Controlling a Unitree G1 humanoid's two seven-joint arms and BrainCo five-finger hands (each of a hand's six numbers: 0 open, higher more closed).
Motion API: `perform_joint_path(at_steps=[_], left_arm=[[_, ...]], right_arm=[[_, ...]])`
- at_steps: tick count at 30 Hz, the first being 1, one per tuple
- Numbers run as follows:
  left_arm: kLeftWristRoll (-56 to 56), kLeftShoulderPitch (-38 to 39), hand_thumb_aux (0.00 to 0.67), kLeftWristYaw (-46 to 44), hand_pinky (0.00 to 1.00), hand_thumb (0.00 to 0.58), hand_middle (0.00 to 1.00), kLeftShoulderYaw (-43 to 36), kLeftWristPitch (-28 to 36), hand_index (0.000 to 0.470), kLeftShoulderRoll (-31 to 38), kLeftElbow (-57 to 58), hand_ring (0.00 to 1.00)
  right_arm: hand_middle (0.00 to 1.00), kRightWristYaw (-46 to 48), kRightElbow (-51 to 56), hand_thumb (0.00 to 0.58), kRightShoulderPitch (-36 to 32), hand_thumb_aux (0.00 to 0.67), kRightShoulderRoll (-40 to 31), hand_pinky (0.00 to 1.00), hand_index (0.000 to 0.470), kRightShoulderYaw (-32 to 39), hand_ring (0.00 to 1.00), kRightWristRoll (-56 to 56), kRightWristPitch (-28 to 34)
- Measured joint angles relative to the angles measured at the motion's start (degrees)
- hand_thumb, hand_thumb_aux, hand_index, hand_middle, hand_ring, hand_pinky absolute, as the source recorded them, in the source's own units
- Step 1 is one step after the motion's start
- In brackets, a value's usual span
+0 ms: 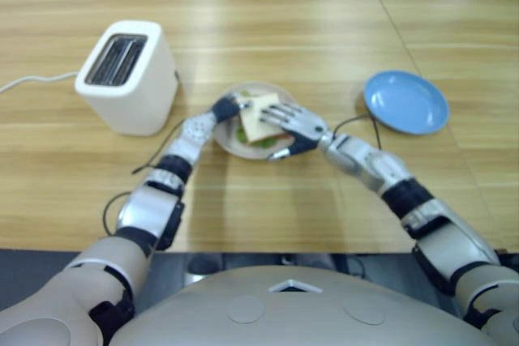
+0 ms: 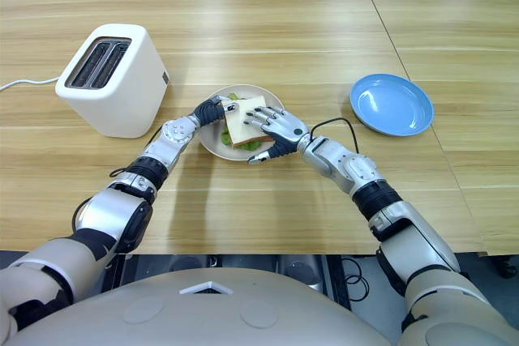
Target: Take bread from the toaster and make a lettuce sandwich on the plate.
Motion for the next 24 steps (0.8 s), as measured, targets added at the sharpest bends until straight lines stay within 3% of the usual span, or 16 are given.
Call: perform_joint_path(at_steps=[5, 6, 7, 8, 12, 17, 20, 24], left_arm=[[0.6, 0.6, 0.670, 0.8, 1.00, 0.580, 1.00, 0.0, 0.5, 0.460, 0.3, 0.9, 1.00], [1.0, 0.6, 0.512, 1.5, 0.73, 0.548, 0.73, -0.1, 0.5, 0.352, 0.4, 1.0, 0.73], [1.3, 0.7, 0.205, 2.1, 0.00, 0.301, 0.00, -0.1, 0.5, 0.141, 0.4, 1.0, 0.00], [2.1, 0.9, 0.000, 3.4, 0.00, 0.000, 0.00, -0.3, 0.2, 0.000, 0.4, 1.0, 0.00], [7.6, 4.1, 0.000, 13.9, 0.00, 0.000, 0.00, -1.2, -1.6, 0.000, 2.5, -6.2, 0.00], [17.7, 9.0, 0.000, 30.8, 0.00, 0.000, 0.00, 4.2, -2.4, 0.000, 11.4, -36.0, 0.00], [20.8, 12.7, 0.000, 32.8, 0.00, 0.000, 0.00, 5.9, 0.1, 0.000, 12.6, -46.5, 0.00], [20.8, 16.7, 0.000, 29.4, 0.00, 0.000, 0.00, 4.7, 1.8, 0.000, 12.4, -48.6, 0.00]], right_arm=[[0.00, 2.6, 5.0, 0.000, -2.1, 0.000, 2.2, 0.00, 0.000, 1.2, 0.00, 1.6, -0.7], [0.00, 2.6, 5.5, 0.000, -2.2, 0.000, 2.6, 0.00, 0.000, 1.3, 0.00, 1.7, -0.7], [0.00, 2.6, 5.8, 0.000, -2.4, 0.000, 2.8, 0.00, 0.000, 1.3, 0.00, 1.7, -0.7], [0.00, 2.6, 6.3, 0.000, -2.6, 0.000, 3.1, 0.00, 0.000, 1.4, 0.00, 1.7, -0.7], [0.00, 2.7, 7.5, 0.000, -3.6, 0.000, 3.3, 0.00, 0.000, 1.5, 0.00, 1.7, -0.5], [0.00, 2.6, 8.9, 0.000, -3.7, 0.000, 3.1, 0.00, 0.000, 2.2, 0.00, 1.7, -0.1], [0.00, 2.6, 10.1, 0.000, -3.8, 0.000, 3.1, 0.00, 0.000, 2.4, 0.00, 1.7, 0.2], [0.00, 0.6, 10.0, 0.000, -3.5, 0.000, 3.2, 0.00, 0.000, 2.4, 0.00, 1.7, 0.6]])
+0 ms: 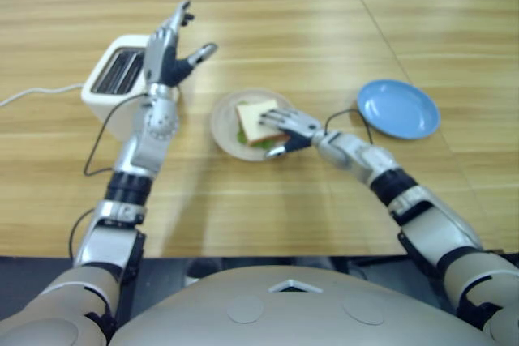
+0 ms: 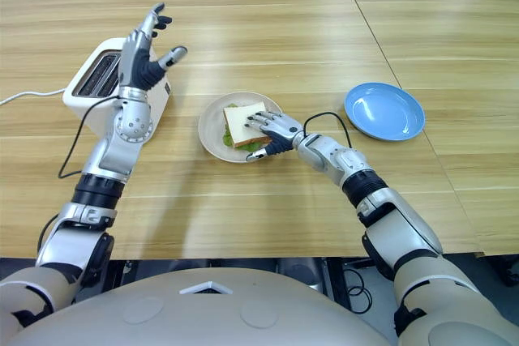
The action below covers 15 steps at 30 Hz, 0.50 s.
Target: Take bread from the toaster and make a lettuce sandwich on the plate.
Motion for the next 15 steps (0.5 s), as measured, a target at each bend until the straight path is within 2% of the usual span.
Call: perform_joint_path(at_steps=[2, 3, 4, 5, 6, 7, 8, 12, 15], left_arm=[[-3.7, 1.3, 0.000, -4.8, 0.00, 0.000, 0.00, -0.3, -0.7, 0.000, -0.1, 0.0, 0.00], [-5.0, 2.0, 0.431, -6.4, 0.13, 0.506, 0.13, -0.3, -1.1, 0.296, -0.1, 0.0, 0.13], [-7.2, 2.9, 0.670, -8.8, 0.84, 0.580, 0.84, -0.3, -1.8, 0.460, -0.2, 0.0, 0.84], [-9.0, 3.5, 0.670, -10.7, 1.00, 0.580, 1.00, -0.3, -2.2, 0.460, -0.2, 0.0, 1.00], [-12.3, 4.7, 0.670, -13.5, 1.00, 0.580, 1.00, -0.2, -2.6, 0.460, -0.4, -0.5, 1.00], [-15.6, 6.2, 0.670, -16.7, 1.00, 0.580, 1.00, 0.2, -3.0, 0.460, -0.5, -1.9, 1.00], [-18.4, 7.4, 0.670, -19.2, 1.00, 0.580, 1.00, 0.5, -3.1, 0.460, -0.4, -3.2, 1.00], [-26.2, 10.8, 0.670, -27.2, 1.00, 0.580, 1.00, 2.6, -2.6, 0.460, 2.2, -10.7, 1.00], [-30.8, 15.4, 0.670, -33.0, 1.00, 0.580, 1.00, 6.7, -1.6, 0.460, 8.0, -20.1, 1.00]], right_arm=[[0.00, -3.3, -1.0, 0.000, 1.6, 0.000, -0.7, 0.00, 0.000, -1.4, 0.00, 1.3, -1.4], [0.00, -4.5, -1.4, 0.000, 2.8, 0.000, -1.3, 0.00, 0.000, -1.8, 0.00, 1.9, -2.3], [0.00, -6.5, -2.9, 0.066, 4.3, 0.039, -2.1, 0.00, 0.027, -2.8, 0.00, 3.0, -3.8], [0.20, -7.7, -4.0, 0.484, 5.5, 0.397, -2.7, 0.20, 0.272, -3.7, 0.20, 3.9, -5.0], [0.20, -9.3, -6.1, 0.484, 7.3, 0.397, -3.6, 0.20, 0.272, -5.2, 0.20, 5.3, -6.7], [0.87, -10.9, -9.8, 0.580, 9.5, 0.670, -4.5, 0.87, 0.460, -7.7, 0.87, 7.7, -8.6], [1.00, -11.8, -13.4, 0.580, 11.2, 0.670, -5.0, 1.00, 0.460, -10.6, 1.00, 10.4, -9.9], [1.00, -12.4, -28.3, 0.580, 14.7, 0.670, -7.1, 1.00, 0.460, -22.4, 1.00, 20.7, -11.6], [1.00, -9.5, -37.6, 0.580, 20.3, 0.670, -9.2, 1.00, 0.460, -28.6, 1.00, 25.5, -10.2]])
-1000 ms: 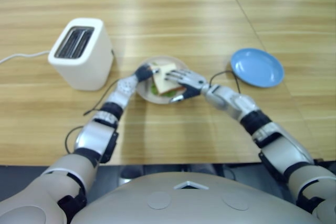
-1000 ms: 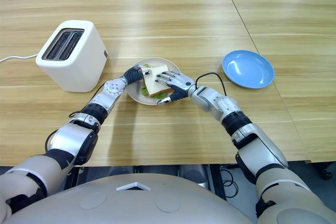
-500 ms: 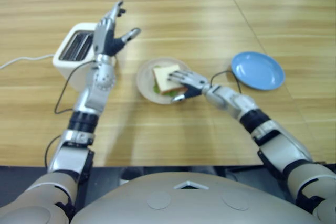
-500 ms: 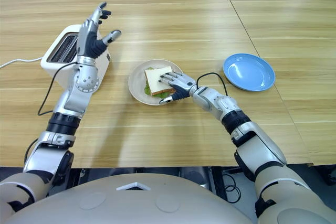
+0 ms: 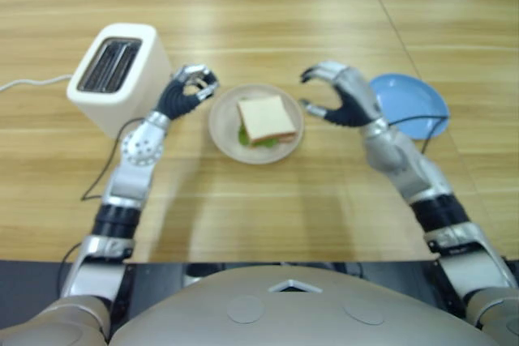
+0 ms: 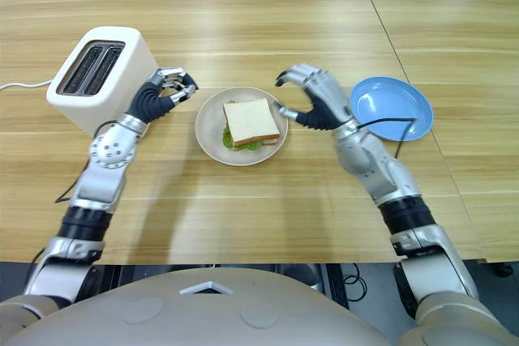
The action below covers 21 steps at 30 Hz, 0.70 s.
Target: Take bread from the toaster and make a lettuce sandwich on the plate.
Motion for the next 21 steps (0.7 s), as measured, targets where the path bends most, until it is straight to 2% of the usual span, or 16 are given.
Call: perform_joint_path(at_steps=[4, 7, 10, 14, 16, 21], left_arm=[[-3.1, 10.8, 0.670, -10.2, 1.00, 0.580, 1.00, 1.5, 0.9, 0.460, 9.8, -10.8, 1.00], [-1.1, 16.2, 0.670, -16.3, 1.00, 0.580, 1.00, -1.4, 2.1, 0.460, 14.6, -11.5, 1.00], [3.5, 16.9, 0.670, -20.5, 1.00, 0.580, 1.00, -7.5, 4.6, 0.460, 15.9, -8.2, 1.00], [9.7, 10.2, 0.670, -21.7, 1.00, 0.580, 1.00, -15.8, 7.4, 0.460, 10.0, 3.2, 1.00], [14.7, 3.4, 0.670, -19.2, 1.00, 0.580, 1.00, -19.9, 8.0, 0.460, 4.5, 11.5, 1.00], [20.8, -7.8, 0.670, -11.6, 1.00, 0.580, 1.00, -22.6, 8.9, 0.460, -2.4, 26.3, 1.00]], right_arm=[[1.00, 11.0, -5.4, 0.580, 8.2, 0.670, -3.4, 1.00, 0.460, -0.8, 1.00, 3.5, 4.8], [1.00, 21.4, -4.5, 0.580, 12.5, 0.670, -4.8, 1.00, 0.460, 4.2, 1.00, 3.8, 8.0], [1.00, 29.3, -0.4, 0.580, 13.9, 0.670, -4.3, 1.00, 0.460, 10.0, 1.00, 3.5, 10.3], [1.00, 33.1, 5.1, 0.580, 10.9, 0.670, -1.0, 1.00, 0.460, 14.3, 1.00, 1.7, 11.2], [1.00, 32.9, 9.8, 0.580, 5.4, 0.670, 1.8, 1.00, 0.460, 16.4, 1.00, -1.1, 11.2], [1.00, 27.8, 23.7, 0.580, -7.6, 0.670, 6.1, 1.00, 0.460, 20.7, 1.00, -8.5, 10.1]])
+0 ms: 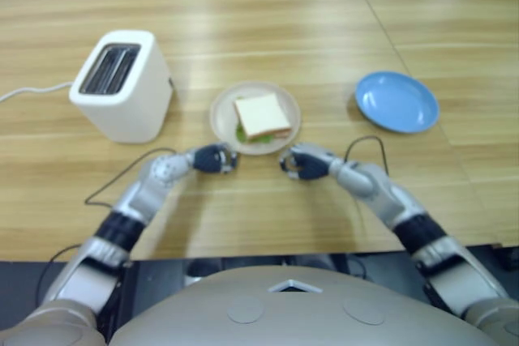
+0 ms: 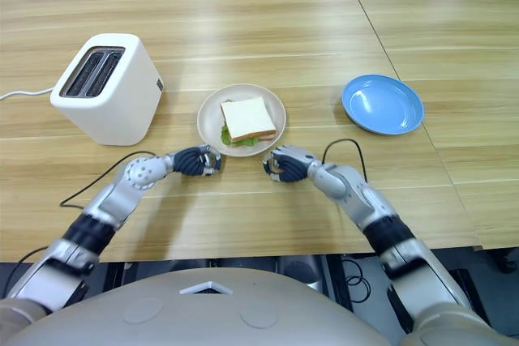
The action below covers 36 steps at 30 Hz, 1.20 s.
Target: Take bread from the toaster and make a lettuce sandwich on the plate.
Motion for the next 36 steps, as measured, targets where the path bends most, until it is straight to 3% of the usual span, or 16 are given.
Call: perform_joint_path(at_steps=[2, 3, 4, 6, 7, 8, 9, 10, 11, 12, 18, 21, 23, 26, 30, 36], left_arm=[[1.8, -4.0, 0.659, 3.8, 1.00, 0.580, 1.00, 0.0, 0.9, 0.453, -1.1, 6.1, 1.00], [2.6, -5.9, 0.615, 5.5, 1.00, 0.576, 1.00, 0.1, 1.3, 0.422, -1.5, 9.3, 1.00], [3.1, -8.1, 0.483, 7.9, 1.00, 0.535, 1.00, 0.4, 1.5, 0.332, -1.8, 13.1, 1.00], [4.1, -11.5, 0.428, 12.1, 1.00, 0.505, 1.00, 1.1, 1.5, 0.294, -2.7, 19.3, 1.00], [4.7, -12.8, 0.365, 14.0, 1.00, 0.460, 1.00, 1.3, 1.5, 0.251, -3.1, 21.7, 1.00], [5.0, -14.3, 0.105, 16.4, 1.00, 0.168, 1.00, 1.4, 1.3, 0.072, -3.5, 24.6, 1.00], [5.1, -15.3, 0.000, 18.0, 1.00, 0.000, 1.00, 1.6, 0.9, 0.000, -3.8, 26.4, 1.00], [5.1, -16.3, 0.000, 19.7, 0.98, 0.000, 0.98, 1.9, 0.6, 0.000, -4.2, 28.2, 0.98], [5.1, -17.2, 0.000, 21.6, 0.54, 0.000, 0.54, 2.3, 0.1, 0.000, -4.6, 29.8, 0.54], [5.1, -17.6, 0.000, 22.9, 0.00, 0.000, 0.00, 2.6, -0.2, 0.000, -4.8, 30.7, 0.00], [3.6, -16.7, 0.000, 31.8, 0.00, 0.000, 0.00, 7.5, -2.1, 0.000, -5.2, 27.3, 0.00], [-0.9, -13.2, 0.000, 33.9, 0.00, 0.000, 0.00, 12.0, -7.9, 0.000, -5.8, 20.8, 0.00], [-11.8, -10.1, 0.000, 31.9, 0.00, 0.000, 0.00, 19.1, -13.1, 0.000, -11.1, 15.2, 0.00], [-20.0, -8.9, 0.000, 29.5, 0.00, 0.000, 0.00, 23.0, -16.1, 0.000, -16.2, 12.1, 0.00], [-27.7, -8.9, 0.000, 27.4, 0.00, 0.000, 0.00, 27.5, -18.1, 0.000, -21.3, 12.7, 0.00], [-32.4, -10.2, 0.000, 23.9, 0.00, 0.000, 0.00, 30.9, -20.1, 0.000, -23.2, 17.6, 0.00]], right_arm=[[1.00, -4.4, 7.1, 0.580, -5.8, 0.670, 1.2, 1.00, 0.460, 2.0, 1.00, -3.8, 0.1], [1.00, -6.2, 10.1, 0.580, -8.4, 0.670, 1.9, 1.00, 0.460, 2.6, 1.00, -5.2, 0.3], [1.00, -8.6, 14.6, 0.580, -11.5, 0.670, 2.9, 1.00, 0.460, 3.6, 1.00, -6.8, 0.4], [1.00, -12.8, 22.0, 0.580, -16.3, 0.670, 5.0, 1.00, 0.460, 5.1, 1.00, -9.1, 0.7], [1.00, -14.9, 25.4, 0.580, -18.5, 0.670, 6.0, 1.00, 0.460, 5.8, 1.00, -9.7, 0.7], [1.00, -17.7, 29.5, 0.580, -21.0, 0.670, 7.3, 1.00, 0.460, 6.7, 1.00, -10.9, 0.9], [0.85, -19.6, 32.4, 0.567, -22.7, 0.570, 8.1, 0.85, 0.391, 7.1, 0.85, -11.7, 1.2], [0.08, -22.1, 35.2, 0.454, -24.5, 0.357, 8.7, 0.08, 0.245, 7.8, 0.08, -12.3, 1.7], [0.00, -25.2, 38.0, 0.000, -26.5, 0.000, 9.1, 0.00, 0.000, 8.4, 0.00, -13.3, 2.4], [0.00, -27.2, 39.3, 0.000, -27.8, 0.000, 9.2, 0.00, 0.000, 8.7, 0.00, -14.0, 2.9], [0.00, -35.9, 39.5, 0.000, -28.6, 0.000, 5.7, 0.00, 0.000, 6.8, 0.00, -12.3, -1.1], [0.00, -36.7, 33.0, 0.000, -22.3, 0.000, 2.4, 0.00, 0.000, 0.7, 0.00, -4.9, -7.7], [0.00, -31.7, 25.0, 0.000, -14.1, 0.000, 2.2, 0.00, 0.000, -7.3, 0.00, 7.9, -13.6], [0.00, -23.5, 17.1, 0.000, -7.0, 0.000, 6.2, 0.00, 0.000, -13.7, 0.00, 23.1, -15.6], [0.00, -10.4, 8.2, 0.000, -0.9, 0.000, 12.9, 0.00, 0.000, -21.1, 0.00, 43.7, -10.4], [0.00, -3.6, 6.6, 0.000, 0.4, 0.000, 16.3, 0.00, 0.000, -27.4, 0.00, 51.7, -4.4]])
